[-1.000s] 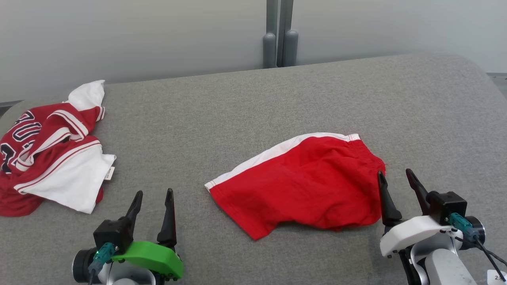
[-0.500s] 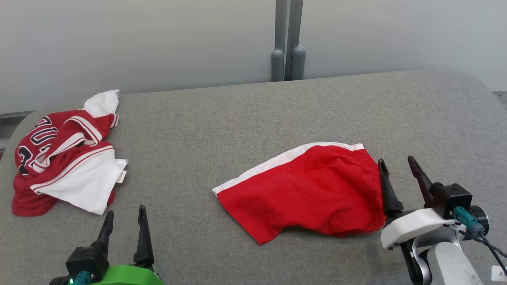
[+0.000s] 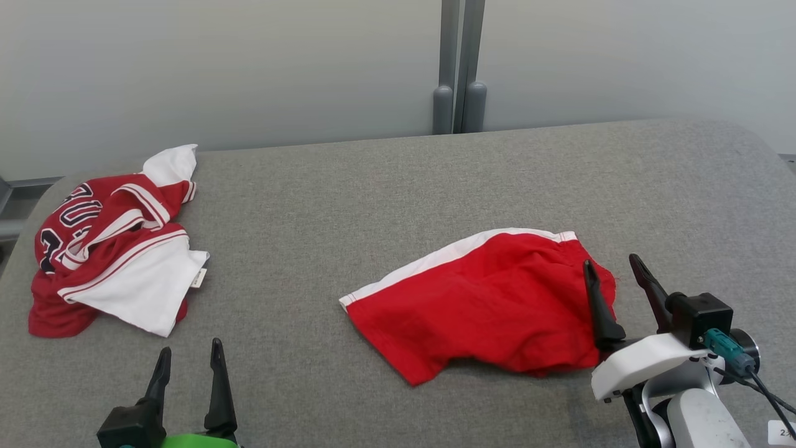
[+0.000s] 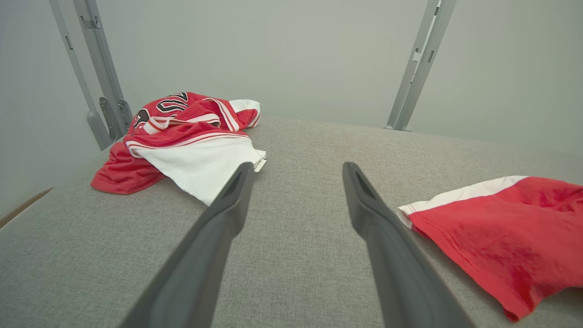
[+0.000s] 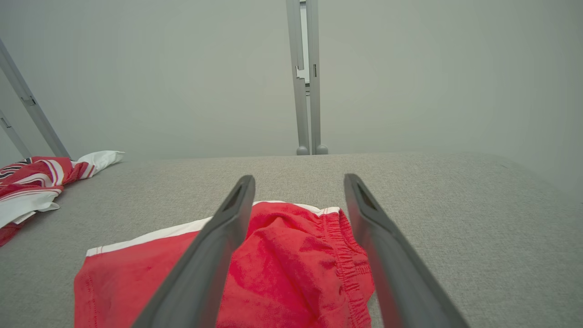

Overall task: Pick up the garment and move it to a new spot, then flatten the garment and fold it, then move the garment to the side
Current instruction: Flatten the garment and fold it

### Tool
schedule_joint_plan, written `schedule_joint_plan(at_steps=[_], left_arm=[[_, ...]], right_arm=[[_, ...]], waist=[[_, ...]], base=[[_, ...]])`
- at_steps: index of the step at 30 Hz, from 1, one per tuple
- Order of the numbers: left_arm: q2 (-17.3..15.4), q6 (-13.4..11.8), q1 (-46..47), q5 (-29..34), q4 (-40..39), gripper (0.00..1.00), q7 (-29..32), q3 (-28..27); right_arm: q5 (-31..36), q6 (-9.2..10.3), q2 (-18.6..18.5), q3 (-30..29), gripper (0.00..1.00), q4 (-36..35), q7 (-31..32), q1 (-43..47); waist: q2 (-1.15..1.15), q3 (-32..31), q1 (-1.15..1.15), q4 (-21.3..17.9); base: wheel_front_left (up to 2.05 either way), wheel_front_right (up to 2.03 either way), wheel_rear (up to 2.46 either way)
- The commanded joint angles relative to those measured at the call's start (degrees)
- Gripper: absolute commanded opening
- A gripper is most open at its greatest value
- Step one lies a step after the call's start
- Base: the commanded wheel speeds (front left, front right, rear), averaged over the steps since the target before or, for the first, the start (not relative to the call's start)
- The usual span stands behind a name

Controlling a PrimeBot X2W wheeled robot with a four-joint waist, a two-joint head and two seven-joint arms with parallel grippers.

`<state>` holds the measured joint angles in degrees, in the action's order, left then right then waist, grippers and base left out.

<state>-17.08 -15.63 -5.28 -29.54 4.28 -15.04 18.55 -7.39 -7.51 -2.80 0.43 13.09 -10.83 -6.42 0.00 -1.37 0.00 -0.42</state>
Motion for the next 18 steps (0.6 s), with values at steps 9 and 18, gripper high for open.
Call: schedule_joint_plan(at_steps=[9, 18], left_arm=[[-0.47, -0.24, -0.45, 0.61, -0.14, 1.0, -0.18, -0.08], [0.33, 1.42, 2.2, -1.29, 1.75, 1.0, 2.77, 1.27]], right_arm=[[-0.21, 0.04, -0.17, 0.32, 1.0, 0.13, 0.59, 0.02], [0.24, 0.03, -0.17, 0.13, 1.0, 0.78, 0.4, -0.79]], waist=[[0.0, 0.25, 0.0, 0.15], [0.0, 0.91, 0.0, 0.03]], base=[[0.0, 0.0, 0.0], [0.0, 0.0, 0.0]])
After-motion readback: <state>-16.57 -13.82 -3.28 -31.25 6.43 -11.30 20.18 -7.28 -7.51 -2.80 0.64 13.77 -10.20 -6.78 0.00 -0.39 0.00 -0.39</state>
